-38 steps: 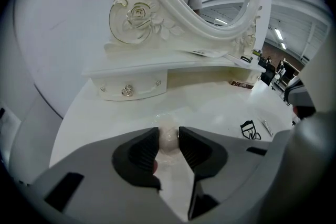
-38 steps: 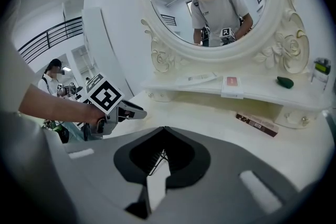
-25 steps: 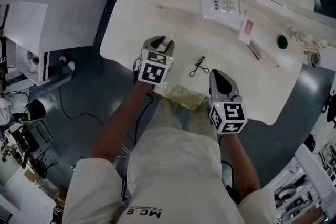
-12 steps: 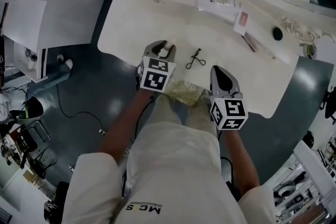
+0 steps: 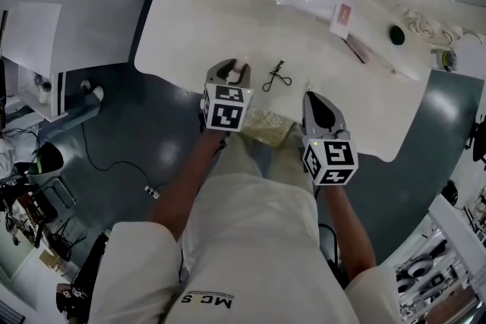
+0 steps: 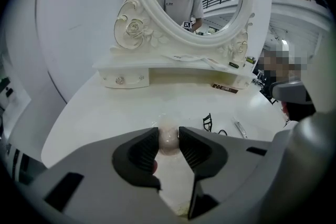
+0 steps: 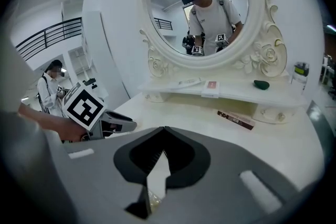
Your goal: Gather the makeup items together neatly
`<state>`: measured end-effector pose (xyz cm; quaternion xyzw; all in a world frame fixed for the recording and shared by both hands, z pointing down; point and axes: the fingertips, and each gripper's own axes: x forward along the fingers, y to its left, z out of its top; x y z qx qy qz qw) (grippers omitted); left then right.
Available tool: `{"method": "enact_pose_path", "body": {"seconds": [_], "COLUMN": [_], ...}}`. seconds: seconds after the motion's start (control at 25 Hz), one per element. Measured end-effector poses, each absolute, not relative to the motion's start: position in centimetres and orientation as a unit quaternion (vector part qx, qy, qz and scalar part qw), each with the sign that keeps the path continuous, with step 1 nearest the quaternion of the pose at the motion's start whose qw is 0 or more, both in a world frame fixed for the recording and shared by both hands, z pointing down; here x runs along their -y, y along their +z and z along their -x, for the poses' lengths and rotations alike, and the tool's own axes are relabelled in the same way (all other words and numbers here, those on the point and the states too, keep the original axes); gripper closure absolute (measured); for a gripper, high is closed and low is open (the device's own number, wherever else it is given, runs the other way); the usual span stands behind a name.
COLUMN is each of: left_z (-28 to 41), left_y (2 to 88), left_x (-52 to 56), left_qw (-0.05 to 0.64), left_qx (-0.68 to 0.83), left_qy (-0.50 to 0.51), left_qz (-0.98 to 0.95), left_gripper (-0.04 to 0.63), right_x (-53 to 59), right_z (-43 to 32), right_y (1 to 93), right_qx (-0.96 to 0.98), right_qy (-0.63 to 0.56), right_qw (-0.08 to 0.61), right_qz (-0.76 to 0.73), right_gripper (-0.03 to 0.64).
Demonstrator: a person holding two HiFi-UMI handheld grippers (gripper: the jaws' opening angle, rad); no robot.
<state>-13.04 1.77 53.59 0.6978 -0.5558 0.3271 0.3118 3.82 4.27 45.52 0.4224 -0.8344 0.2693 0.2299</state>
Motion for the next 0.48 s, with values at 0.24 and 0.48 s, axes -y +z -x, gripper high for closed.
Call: {"method": "enact_pose_path", "body": {"seconds": [0.24,0.48], "left_z": [11.8,10.9], "left_y": [54.8,56.1], "left_x": [-1.6,-2.1], "left_qw": [0.309,0.304], "left_qx": [0.555,0.554], "left_qy": [0.343,0.363], "left_qz": [-0.692,-0.685], "left_gripper": [0.469,0.468], "right_x": [-4.4,-4.5], "right_z": [-4.9,-5.5], "right_y": [46.1,46.2], "right_qx": [0.830,0.828], "right_qy": [0.274,0.276], "right_qw": [0.232,0.231], "right_qz": [-0.427,-0.430], "right_gripper": [0.614,0.615]}}
